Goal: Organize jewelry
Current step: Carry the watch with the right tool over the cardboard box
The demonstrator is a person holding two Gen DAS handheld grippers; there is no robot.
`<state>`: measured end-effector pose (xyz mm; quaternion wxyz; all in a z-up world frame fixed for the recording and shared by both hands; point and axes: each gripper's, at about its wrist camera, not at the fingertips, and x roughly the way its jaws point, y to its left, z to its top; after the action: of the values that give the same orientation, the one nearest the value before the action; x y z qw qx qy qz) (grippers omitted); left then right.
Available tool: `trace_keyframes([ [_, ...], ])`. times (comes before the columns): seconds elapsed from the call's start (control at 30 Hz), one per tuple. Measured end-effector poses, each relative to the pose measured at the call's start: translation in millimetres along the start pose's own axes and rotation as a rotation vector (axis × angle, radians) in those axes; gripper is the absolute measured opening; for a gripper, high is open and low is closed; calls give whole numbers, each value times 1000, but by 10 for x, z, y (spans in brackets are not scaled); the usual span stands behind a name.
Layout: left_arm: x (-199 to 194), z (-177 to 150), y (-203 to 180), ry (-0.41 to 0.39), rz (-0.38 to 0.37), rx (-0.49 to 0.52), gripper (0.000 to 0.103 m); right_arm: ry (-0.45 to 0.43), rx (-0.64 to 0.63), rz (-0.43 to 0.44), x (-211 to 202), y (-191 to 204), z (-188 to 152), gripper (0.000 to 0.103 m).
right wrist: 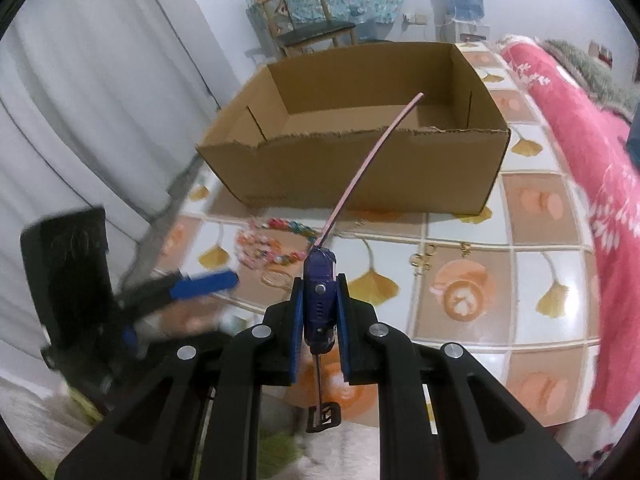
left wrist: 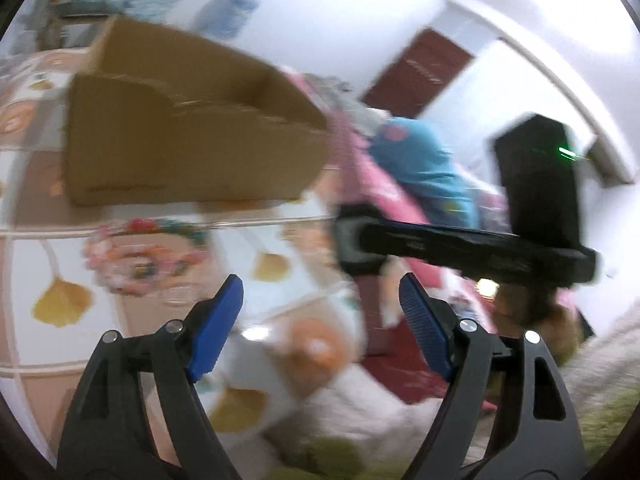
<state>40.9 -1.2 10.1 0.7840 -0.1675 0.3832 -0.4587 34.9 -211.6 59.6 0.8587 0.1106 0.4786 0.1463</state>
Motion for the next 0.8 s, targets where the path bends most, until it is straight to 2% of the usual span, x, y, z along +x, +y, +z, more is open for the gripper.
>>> trace_keyframes([
  [0.07,82,-11,-184,19,-37,28,76,-6,40,60,-14,-28,8,15],
  [0.2,235,6,-326,61,4,65,74,-29,83,142,-60,-8,-1,15],
  [0.27,333,19,-352,91,48,71,53,-55,75,148,-119,39,0,15],
  [0.37,387,40,-344,115,66,56,33,-95,64,176,-212,95,19,15],
  [0.47,331,115,-407,96,68,71,20,-147,34,183,-316,184,67,15],
  [0.63,193,424,-607,54,176,180,18,-230,-18,220,-468,277,311,15],
  [0.73,142,686,-639,47,249,227,18,-250,-35,261,-443,287,628,15],
  [0.8,157,915,-603,47,310,248,18,-231,-26,297,-341,250,895,15],
])
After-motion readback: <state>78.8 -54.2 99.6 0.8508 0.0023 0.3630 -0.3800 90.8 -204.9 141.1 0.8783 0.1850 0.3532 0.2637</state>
